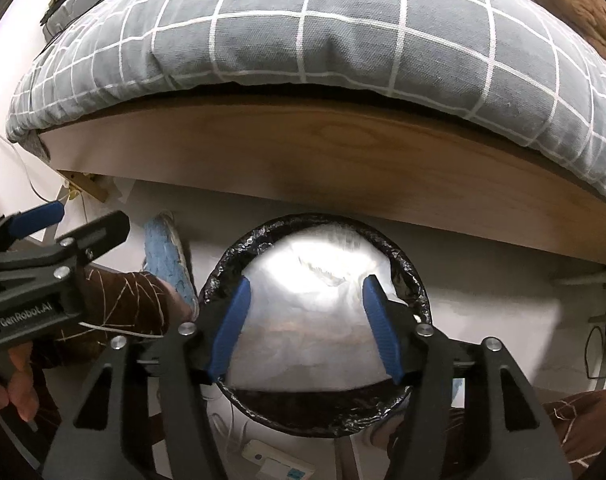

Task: Collect trash
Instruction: 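Open the left tool over the bin while the right tool releases the white bag, then move both open tools back toward the trash on the bed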

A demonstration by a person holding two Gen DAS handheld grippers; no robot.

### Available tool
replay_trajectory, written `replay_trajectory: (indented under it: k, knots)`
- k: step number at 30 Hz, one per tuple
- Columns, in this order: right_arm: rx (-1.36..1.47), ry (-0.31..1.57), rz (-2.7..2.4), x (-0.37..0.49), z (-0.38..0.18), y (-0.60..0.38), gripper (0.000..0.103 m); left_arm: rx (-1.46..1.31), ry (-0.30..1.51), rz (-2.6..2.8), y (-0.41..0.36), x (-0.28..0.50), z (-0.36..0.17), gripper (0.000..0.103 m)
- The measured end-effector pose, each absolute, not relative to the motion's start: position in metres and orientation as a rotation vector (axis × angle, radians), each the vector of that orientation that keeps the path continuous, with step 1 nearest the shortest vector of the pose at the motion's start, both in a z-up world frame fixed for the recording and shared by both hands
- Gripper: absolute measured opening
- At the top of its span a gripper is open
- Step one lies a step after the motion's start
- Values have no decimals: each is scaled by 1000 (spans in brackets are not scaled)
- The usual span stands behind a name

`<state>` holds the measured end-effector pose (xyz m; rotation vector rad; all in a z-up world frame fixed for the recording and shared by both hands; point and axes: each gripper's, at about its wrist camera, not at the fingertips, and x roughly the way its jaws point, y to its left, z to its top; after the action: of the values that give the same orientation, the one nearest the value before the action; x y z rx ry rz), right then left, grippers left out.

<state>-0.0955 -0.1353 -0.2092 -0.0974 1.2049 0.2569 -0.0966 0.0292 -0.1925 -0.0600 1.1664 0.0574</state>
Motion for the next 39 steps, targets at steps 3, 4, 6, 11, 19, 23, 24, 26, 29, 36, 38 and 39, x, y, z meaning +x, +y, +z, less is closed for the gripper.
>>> replay_trajectory:
  k: [3,4,6,11,19,23,24,26,29,36,38,39]
  knots:
    - [-116,1174,251,-99,-207,-131,73,-63,1150,49,26,-96,-185,97]
    - [-118,1158,243,-101,-204,-133,75,-62,1142,45,25,-96,-182,97]
    - [-106,1140,229,-102,-199,-138,82,-58,1128,39,23,-96,-176,97]
    - [-93,1119,184,-108,-191,-150,90,-55,1099,33,19,-99,-162,97]
    - [-81,1059,116,-111,-157,-176,95,-57,1053,2,11,-106,-131,97]
    - [-88,1012,98,-115,-134,-179,95,-55,1020,-5,8,-111,-111,97]
    - [-86,999,97,-116,-128,-180,95,-56,1012,-6,7,-111,-107,97]
    - [-91,981,90,-117,-118,-181,95,-57,993,-12,6,-113,-96,97]
    - [-85,953,95,-119,-105,-182,95,-59,980,-19,3,-116,-86,97]
    - [-87,880,81,-120,-70,-184,95,-51,939,-17,-4,-119,-56,97]
    - [-83,861,77,-120,-60,-186,95,-47,928,-15,-4,-119,-49,97]
    - [-78,848,74,-119,-54,-188,95,-46,922,-13,-3,-118,-45,97]
